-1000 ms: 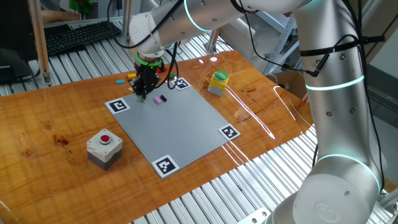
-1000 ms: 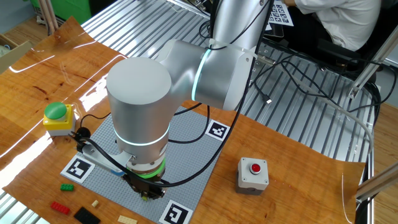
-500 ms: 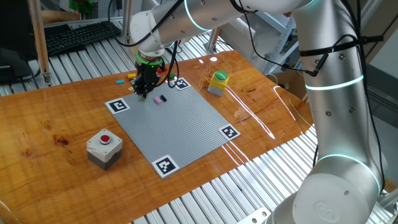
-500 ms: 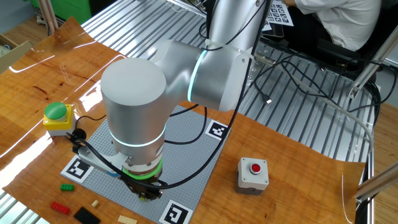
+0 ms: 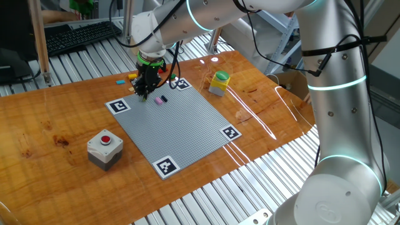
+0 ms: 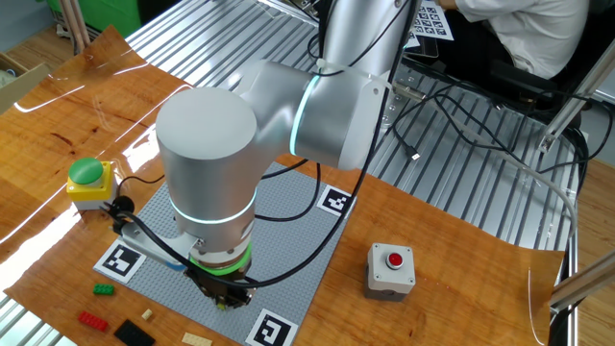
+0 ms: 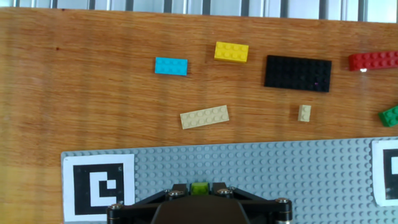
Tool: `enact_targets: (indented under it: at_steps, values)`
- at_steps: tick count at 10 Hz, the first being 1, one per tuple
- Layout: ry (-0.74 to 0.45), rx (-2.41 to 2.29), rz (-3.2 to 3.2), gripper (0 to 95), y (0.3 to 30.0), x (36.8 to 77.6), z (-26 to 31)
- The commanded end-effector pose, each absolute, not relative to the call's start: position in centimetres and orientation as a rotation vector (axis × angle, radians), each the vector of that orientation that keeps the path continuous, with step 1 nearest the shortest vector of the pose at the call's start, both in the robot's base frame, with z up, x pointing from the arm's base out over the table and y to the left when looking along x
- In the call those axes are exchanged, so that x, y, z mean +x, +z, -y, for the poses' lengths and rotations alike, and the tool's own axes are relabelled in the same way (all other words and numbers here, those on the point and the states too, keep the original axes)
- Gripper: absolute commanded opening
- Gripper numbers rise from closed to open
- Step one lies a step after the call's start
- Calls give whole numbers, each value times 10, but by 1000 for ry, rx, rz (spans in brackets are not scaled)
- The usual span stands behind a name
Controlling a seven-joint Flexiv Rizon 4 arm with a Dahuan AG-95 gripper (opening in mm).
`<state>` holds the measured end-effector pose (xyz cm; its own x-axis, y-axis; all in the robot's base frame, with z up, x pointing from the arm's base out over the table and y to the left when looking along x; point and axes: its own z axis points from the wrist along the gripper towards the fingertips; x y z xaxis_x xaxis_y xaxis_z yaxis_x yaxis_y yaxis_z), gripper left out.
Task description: Build with small Lego blocks
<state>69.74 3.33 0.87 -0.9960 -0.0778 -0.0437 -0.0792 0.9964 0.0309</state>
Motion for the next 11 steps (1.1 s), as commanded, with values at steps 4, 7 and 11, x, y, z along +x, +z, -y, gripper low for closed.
enact_targets:
  at_steps: [4,7,11]
  values:
    - [54,-109,-3097,0,8,697,-37]
    - [50,-115,-3097,0,7,697,-36]
    - [52,-115,-3098,0,7,697,-36]
